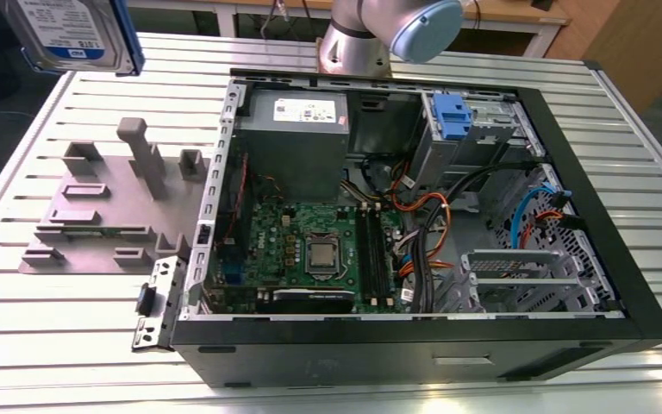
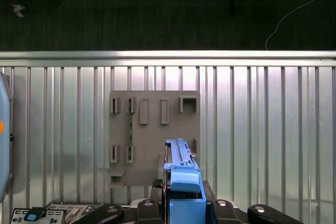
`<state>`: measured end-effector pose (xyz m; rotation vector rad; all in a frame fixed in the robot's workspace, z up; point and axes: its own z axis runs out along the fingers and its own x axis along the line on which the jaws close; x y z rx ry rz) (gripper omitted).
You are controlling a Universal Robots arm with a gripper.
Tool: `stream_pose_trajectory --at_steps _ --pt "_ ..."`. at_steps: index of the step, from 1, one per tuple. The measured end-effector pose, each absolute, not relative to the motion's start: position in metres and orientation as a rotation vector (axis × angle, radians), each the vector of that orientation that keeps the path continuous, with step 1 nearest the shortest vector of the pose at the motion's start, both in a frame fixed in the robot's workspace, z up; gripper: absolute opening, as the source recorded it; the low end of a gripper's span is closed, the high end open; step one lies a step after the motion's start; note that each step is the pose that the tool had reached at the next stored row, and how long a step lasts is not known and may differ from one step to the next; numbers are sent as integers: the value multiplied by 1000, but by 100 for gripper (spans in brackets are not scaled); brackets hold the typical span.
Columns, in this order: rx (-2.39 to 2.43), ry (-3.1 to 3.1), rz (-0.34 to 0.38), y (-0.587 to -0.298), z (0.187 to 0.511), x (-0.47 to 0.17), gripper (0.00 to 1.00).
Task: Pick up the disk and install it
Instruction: 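Pick up the disk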
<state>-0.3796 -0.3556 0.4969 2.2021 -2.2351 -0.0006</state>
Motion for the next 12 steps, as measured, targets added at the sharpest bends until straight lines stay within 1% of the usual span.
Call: stream_pose_trajectory --at_steps 12 --pt "2202 -2235 -1 -356 497 -375 36"
